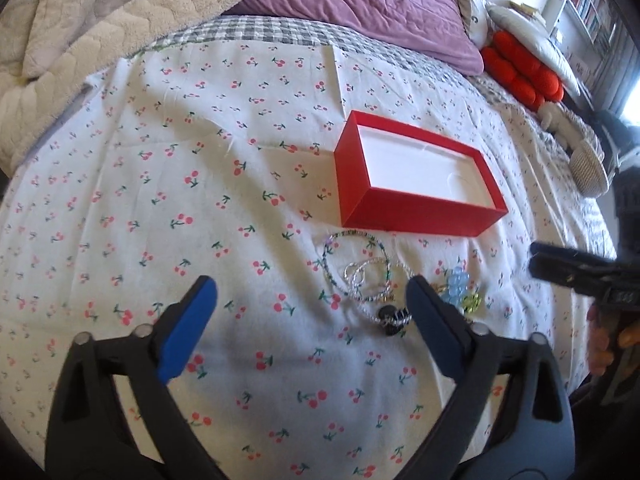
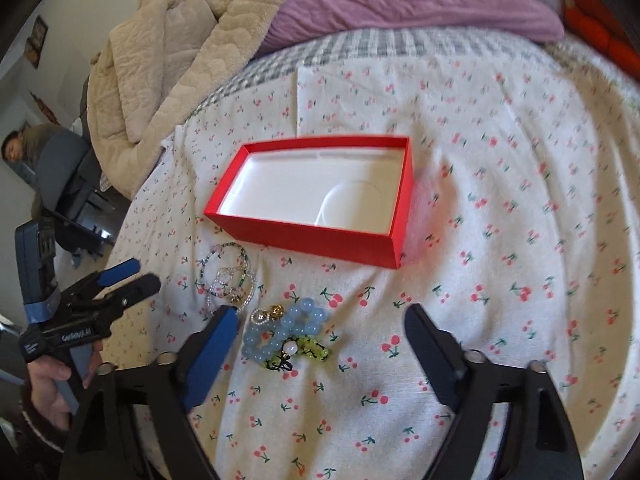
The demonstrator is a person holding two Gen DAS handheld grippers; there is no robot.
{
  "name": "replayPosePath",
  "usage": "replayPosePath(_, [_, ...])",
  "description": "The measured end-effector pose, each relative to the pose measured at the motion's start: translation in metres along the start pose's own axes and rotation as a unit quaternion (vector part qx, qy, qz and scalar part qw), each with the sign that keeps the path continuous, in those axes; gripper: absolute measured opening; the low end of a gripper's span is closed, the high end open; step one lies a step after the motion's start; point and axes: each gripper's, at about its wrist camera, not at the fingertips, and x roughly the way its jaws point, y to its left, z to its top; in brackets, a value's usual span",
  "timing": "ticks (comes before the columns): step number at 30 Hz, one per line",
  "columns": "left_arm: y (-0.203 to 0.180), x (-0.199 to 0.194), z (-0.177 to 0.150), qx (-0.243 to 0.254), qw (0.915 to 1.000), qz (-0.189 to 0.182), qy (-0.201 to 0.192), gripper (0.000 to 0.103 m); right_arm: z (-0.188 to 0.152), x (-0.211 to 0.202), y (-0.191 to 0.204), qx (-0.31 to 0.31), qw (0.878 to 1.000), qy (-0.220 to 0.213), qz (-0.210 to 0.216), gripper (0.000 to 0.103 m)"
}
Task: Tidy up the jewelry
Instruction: 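Grasp the green-beaded bracelet with the left tool while the right tool grasps the silver bracelet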
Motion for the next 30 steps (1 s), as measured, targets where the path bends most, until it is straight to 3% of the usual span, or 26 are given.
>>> replayPosePath(4, [0.004, 0.014, 0.003, -0.012, 0.9994, -0.028, 0.013, 0.066, -0.002, 0.022, -0.011, 0.030, 0.998, 0.031, 0.044, 0.056])
replayPosePath(6, [0.007, 0.021, 0.005, -0.017, 0.9981, -0.054, 0.023, 0.045, -0.002, 0.031, -0.015, 0.040, 0.997, 0.038, 0.054, 0.050])
replayPosePath(15, [0.011, 0.049, 0.008, -0.034, 0.9963, -0.058, 0.054, 0.041, -0.002, 0.049, -0.016, 0.046, 0.995, 0.048, 0.070, 0.045])
replayPosePath(18, [0.005, 0.057, 0.011, -0.026, 0.9965, -0.053, 0.060, 0.041, 0.004, 0.047, -0.003, 0.038, 0.995, 0.041, 0.087, 0.045])
replayPosePath(24, [-0.001, 0.067, 0.014, -0.022, 0.9966, -0.040, 0.069, 0.040, 0.013, 0.059, 0.021, 0.012, 0.996, 0.044, 0.080, 0.046])
replayPosePath(25, [-0.001, 0.067, 0.013, -0.017, 0.9969, -0.036, 0.068, 0.036, 0.013, 0.063, 0.024, 0.009, 0.996, 0.048, 0.079, 0.046])
replayPosePath(27, [-0.005, 0.068, 0.012, -0.004, 0.9974, -0.018, 0.069, 0.010, 0.014, 0.069, 0.029, 0.003, 0.996, 0.053, 0.076, 0.046])
replayPosePath(30, [-0.008, 0.067, 0.010, 0.001, 0.9976, -0.012, 0.068, 0.004, 0.013, 0.077, 0.038, -0.014, 0.995, 0.066, 0.067, 0.046])
